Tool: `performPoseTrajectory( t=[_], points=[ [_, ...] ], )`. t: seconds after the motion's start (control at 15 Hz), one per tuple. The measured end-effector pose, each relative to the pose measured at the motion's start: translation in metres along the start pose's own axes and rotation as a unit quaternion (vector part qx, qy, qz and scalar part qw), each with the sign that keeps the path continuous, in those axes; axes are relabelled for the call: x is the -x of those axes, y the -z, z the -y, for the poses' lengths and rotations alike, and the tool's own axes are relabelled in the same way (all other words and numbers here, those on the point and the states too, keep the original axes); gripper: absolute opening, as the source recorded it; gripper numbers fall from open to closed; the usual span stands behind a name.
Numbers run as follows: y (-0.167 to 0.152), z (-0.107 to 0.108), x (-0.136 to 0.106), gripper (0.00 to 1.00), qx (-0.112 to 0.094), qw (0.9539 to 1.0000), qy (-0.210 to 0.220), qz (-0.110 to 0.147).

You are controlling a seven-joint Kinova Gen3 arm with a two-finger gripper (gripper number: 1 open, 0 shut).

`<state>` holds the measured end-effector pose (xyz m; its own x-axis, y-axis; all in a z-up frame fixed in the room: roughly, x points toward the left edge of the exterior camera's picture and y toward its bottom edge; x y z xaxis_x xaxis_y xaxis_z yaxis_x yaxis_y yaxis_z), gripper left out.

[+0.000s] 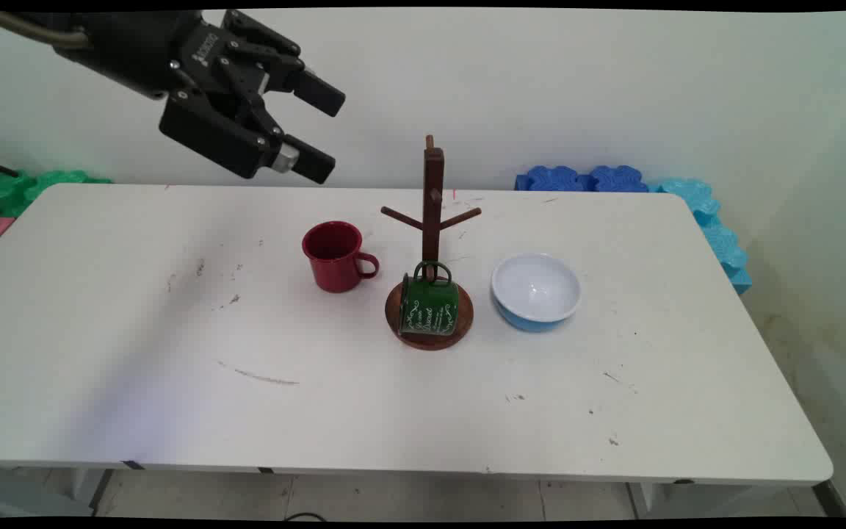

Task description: Pick up the green mug from the rack

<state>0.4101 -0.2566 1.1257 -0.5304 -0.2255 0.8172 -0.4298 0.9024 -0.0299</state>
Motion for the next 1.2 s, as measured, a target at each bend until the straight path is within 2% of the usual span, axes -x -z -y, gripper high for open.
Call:
performPoseTrajectory(
  t=[0.53,1.2],
  points=[
    [-0.005,0.007,0.02,1.0,-0.01,0.9994,0.028,0.019],
    [-0.035,0.013,0.069,1.0,-0.022,0.9952,0.082,0.049]
  ],
)
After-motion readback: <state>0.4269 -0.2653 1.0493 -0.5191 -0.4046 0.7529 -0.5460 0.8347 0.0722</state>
